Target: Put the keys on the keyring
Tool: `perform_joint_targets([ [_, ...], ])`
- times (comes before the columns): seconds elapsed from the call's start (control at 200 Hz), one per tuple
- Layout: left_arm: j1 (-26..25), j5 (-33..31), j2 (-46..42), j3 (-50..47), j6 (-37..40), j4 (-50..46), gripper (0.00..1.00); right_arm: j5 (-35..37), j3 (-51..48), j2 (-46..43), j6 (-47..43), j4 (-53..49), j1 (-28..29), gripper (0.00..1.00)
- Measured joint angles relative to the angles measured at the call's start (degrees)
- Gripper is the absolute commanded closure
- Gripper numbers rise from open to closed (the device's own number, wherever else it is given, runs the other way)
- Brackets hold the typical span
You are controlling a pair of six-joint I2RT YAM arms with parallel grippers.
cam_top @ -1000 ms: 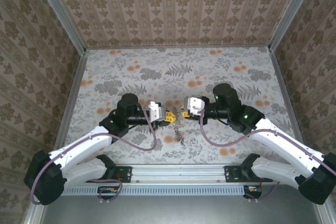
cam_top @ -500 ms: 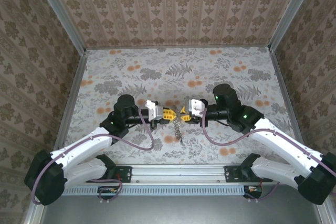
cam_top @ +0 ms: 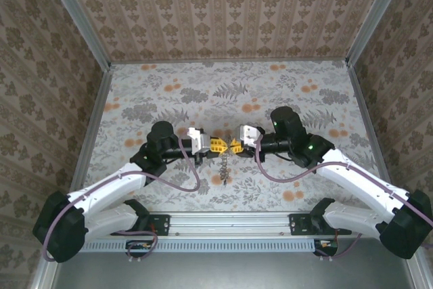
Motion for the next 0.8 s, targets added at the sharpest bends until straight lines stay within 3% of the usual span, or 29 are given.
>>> perform_joint_targets([
  [0.265, 0.0, -0.1, 1.2, 0.0, -1.1, 2.9, 1.00, -0.8, -1.2, 0.5, 2.4, 4.0, 0.0, 0.84],
  [0.425, 0.5, -0.5, 2.0, -0.1, -2.0, 4.2, 1.00, -0.8, -1.8, 1.1, 4.0, 6.0, -0.4, 0.99],
  [0.55, 0.7, -1.2, 2.2, -0.1, -2.4, 4.5, 0.98, -0.4, -1.8, 1.3, 4.3, 6.2, -0.6, 1.00],
  [0.67, 0.5, -2.4, 1.3, 0.0, -1.1, 0.9, 0.89, 0.8, -1.7, 1.3, 3.1, 4.6, -0.2, 1.00],
  [0.8, -0.1, -3.8, -0.7, 1.7, 3.2, -8.4, 0.88, 3.8, 1.3, 1.7, -0.5, -2.5, 1.6, 1.00],
])
